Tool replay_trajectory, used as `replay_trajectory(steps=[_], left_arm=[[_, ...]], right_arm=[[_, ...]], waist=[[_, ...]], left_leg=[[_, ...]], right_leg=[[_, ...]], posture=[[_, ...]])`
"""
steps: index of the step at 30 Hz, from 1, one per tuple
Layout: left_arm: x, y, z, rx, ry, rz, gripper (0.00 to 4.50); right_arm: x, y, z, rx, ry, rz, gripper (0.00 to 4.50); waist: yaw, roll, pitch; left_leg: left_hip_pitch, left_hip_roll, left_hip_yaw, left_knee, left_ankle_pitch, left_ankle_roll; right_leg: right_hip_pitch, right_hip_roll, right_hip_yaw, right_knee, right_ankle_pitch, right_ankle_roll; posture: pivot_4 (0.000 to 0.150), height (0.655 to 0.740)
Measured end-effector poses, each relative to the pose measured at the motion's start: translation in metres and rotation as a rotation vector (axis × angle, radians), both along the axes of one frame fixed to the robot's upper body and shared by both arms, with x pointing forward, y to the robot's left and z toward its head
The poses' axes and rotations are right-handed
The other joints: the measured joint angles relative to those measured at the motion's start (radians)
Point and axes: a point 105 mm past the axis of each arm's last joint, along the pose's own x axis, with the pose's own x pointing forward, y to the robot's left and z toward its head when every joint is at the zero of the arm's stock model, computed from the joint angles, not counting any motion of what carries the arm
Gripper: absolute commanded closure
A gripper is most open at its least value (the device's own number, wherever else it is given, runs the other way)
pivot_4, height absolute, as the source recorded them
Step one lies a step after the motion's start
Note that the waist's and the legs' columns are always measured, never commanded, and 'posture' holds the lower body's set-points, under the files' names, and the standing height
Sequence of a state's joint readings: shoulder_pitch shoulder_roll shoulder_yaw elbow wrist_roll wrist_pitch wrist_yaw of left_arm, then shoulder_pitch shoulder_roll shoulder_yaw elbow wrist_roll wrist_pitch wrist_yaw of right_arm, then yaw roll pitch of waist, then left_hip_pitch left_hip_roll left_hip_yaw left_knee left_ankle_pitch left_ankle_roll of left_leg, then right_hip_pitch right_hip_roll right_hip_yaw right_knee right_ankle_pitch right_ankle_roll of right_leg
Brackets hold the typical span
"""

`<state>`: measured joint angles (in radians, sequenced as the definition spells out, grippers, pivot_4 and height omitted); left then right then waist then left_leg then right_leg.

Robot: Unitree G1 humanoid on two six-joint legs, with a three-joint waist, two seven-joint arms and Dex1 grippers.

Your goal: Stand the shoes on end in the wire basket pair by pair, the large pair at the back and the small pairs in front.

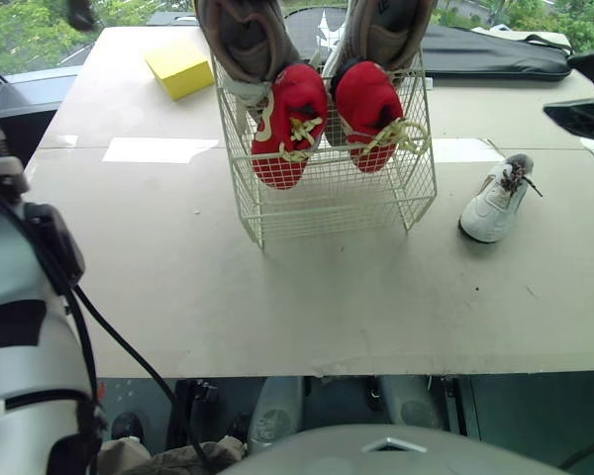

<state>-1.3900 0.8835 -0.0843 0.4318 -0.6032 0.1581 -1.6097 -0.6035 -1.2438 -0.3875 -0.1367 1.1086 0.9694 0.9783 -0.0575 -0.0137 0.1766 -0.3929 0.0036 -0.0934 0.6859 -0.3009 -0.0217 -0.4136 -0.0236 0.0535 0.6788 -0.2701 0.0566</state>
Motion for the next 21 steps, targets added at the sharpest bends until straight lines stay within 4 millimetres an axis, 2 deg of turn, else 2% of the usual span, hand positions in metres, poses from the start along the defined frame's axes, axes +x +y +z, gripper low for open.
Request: replay_trajectory(steps=[3, 6, 8, 12, 18, 21], left_arm=[[-0.002, -0.016, -0.01, 0.054, -0.015, -0.071, 4.38], [-0.004, -0.04, -0.024, 0.096, -0.026, -0.191, 4.38], [-0.005, -0.048, -0.031, 0.118, -0.036, -0.231, 4.38], [-0.017, -0.068, -0.031, 0.167, -0.126, -0.335, 4.38], [-0.02, -0.083, -0.044, 0.27, -0.279, -0.399, 4.38], [-0.016, -0.085, -0.052, 0.317, -0.331, -0.407, 4.38]], right_arm=[[-0.004, 0.003, -0.003, 0.009, 0.055, 0.034, 0.0], [-0.013, 0.018, 0.006, 0.045, 0.135, 0.135, 0.0], [-0.014, 0.024, 0.009, 0.055, 0.201, 0.164, 0.0], [-0.013, 0.031, 0.009, 0.065, 0.33, 0.192, 0.0], [-0.021, 0.043, -0.006, 0.044, 0.552, 0.272, 0.0], [-0.018, 0.042, -0.001, 0.1, 0.604, 0.296, 0.0]], waist=[[-0.005, 0.0, 0.0], [-0.002, 0.001, 0.001], [-0.003, 0.001, 0.001], [0.0, 0.001, 0.001], [0.007, 0.001, 0.002], [0.014, 0.002, 0.002]], left_leg=[[0.0, 0.0, 0.002, 0.0, -0.001, 0.002], [0.0, -0.001, 0.003, 0.001, -0.001, 0.002], [-0.001, -0.001, 0.004, 0.002, -0.002, 0.003], [-0.004, -0.001, 0.005, 0.001, -0.002, 0.004], [-0.004, -0.001, 0.005, 0.001, -0.002, 0.004], [-0.004, -0.002, 0.005, 0.001, -0.003, 0.005]], right_leg=[[-0.001, -0.001, 0.002, 0.0, 0.0, 0.0], [-0.001, -0.003, 0.002, 0.0, 0.0, 0.001], [-0.001, -0.003, 0.003, 0.0, 0.0, 0.001], [-0.004, -0.004, 0.003, -0.001, 0.0, 0.001], [-0.005, -0.004, 0.003, -0.002, 0.0, 0.001], [-0.005, -0.004, 0.004, -0.001, 0.0, 0.002]], posture=[[0.15, 0.74], [0.15, 0.74], [0.15, 0.74], [0.15, 0.74], [0.15, 0.74], [0.15, 0.74]])
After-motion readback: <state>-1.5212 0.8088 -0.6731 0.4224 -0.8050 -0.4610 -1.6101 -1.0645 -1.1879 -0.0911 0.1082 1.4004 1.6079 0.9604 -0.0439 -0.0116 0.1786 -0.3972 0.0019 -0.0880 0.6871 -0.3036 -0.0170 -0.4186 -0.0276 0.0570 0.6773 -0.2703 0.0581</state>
